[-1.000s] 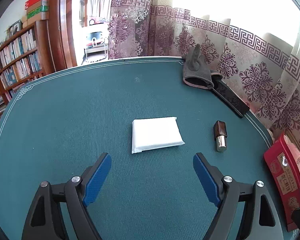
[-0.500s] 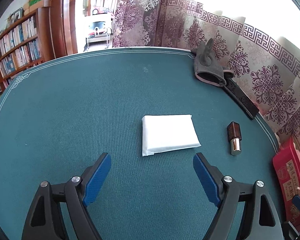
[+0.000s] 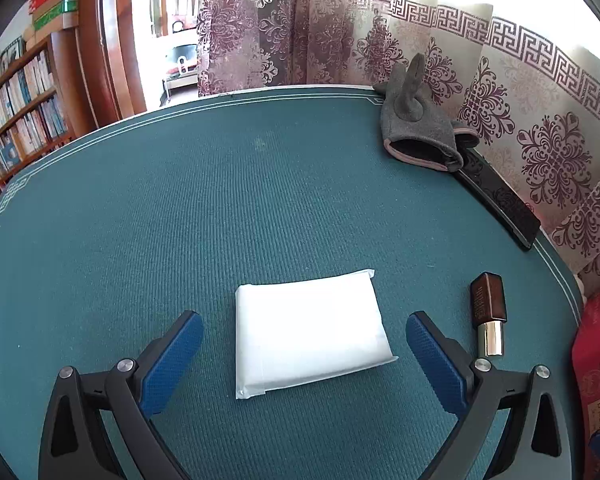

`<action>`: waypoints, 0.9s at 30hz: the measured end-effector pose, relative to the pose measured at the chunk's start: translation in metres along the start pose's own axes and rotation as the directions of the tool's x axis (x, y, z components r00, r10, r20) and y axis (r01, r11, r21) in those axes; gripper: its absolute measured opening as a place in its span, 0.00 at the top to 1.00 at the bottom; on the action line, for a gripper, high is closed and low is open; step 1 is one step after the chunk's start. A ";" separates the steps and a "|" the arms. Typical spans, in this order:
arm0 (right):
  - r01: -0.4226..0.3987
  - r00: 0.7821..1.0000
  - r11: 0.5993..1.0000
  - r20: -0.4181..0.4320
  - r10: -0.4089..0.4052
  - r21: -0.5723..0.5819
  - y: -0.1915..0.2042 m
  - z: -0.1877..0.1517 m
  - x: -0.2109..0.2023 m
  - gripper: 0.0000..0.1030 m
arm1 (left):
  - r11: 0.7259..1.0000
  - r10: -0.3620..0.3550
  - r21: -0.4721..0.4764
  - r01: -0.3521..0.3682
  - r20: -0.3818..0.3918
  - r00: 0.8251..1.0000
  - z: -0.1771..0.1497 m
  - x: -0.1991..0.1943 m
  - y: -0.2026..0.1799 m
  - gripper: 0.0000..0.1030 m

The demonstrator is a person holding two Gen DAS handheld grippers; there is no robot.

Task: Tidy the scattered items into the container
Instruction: 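Grasp the white packet with the left tool while the right tool grasps the lipstick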

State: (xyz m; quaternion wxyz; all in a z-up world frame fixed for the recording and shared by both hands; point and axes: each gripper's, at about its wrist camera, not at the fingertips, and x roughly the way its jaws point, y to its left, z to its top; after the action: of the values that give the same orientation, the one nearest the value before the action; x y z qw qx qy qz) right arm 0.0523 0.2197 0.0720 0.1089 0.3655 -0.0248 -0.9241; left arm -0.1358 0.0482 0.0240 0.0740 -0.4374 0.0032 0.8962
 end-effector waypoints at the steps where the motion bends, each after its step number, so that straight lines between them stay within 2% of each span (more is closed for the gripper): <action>1: -0.004 1.000 1.000 0.002 0.005 -0.008 0.003 0.001 0.002 0.23 | 1.000 0.009 0.011 -0.010 0.002 1.000 0.001 0.003 0.000 0.00; 4: -0.015 1.000 0.999 0.010 0.015 -0.031 0.012 0.005 0.008 0.23 | 0.999 0.041 0.025 -0.041 0.012 0.999 0.001 0.008 0.004 0.02; 5: -0.017 1.000 0.999 0.011 0.017 -0.034 0.013 0.006 0.012 0.23 | 0.999 0.027 0.020 -0.027 0.014 1.000 0.000 0.009 0.006 0.16; 6: -0.019 1.000 0.999 0.012 0.020 -0.033 0.014 0.009 0.016 0.23 | 0.999 0.032 0.018 -0.033 0.020 0.999 -0.001 0.008 0.008 0.20; 7: -0.021 1.000 0.999 0.014 0.022 -0.030 0.014 0.012 0.021 0.23 | 0.999 0.044 0.025 -0.045 0.027 0.999 -0.002 0.005 0.009 0.28; 9: -0.028 1.000 1.000 0.013 0.028 -0.014 0.014 0.019 0.032 0.23 | 1.000 0.012 0.013 -0.012 0.028 1.000 -0.004 0.002 0.014 0.28; 12: -0.023 1.000 1.000 0.010 0.022 0.014 0.011 0.034 0.053 0.23 | 1.000 0.018 0.000 -0.018 0.038 0.999 -0.009 -0.002 0.019 0.28; 19: 0.109 0.994 0.993 -0.012 -0.109 0.035 0.006 0.063 0.098 0.25 | 0.999 0.032 -0.038 -0.030 0.050 0.998 -0.010 -0.003 0.033 0.28; 21: 0.146 0.989 0.989 -0.034 -0.145 0.029 0.004 0.069 0.111 0.40 | 0.999 0.025 -0.046 -0.022 0.052 0.998 -0.009 -0.003 0.034 0.28; 25: 0.185 0.980 0.981 -0.087 -0.179 0.054 -0.006 0.079 0.137 0.54 | 0.999 0.023 -0.045 -0.021 0.053 0.998 -0.010 -0.003 0.034 0.28; 27: 0.199 0.977 0.978 -0.089 -0.194 0.054 -0.008 0.080 0.141 0.67 | 0.999 0.022 -0.045 -0.020 0.053 0.998 -0.010 -0.003 0.034 0.28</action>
State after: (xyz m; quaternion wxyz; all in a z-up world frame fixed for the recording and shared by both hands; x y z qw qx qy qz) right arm -0.1041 0.1936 0.0350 0.0062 0.4076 -0.0130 -0.9130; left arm -0.1309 0.0138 0.0182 0.0550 -0.4147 -0.0141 0.9082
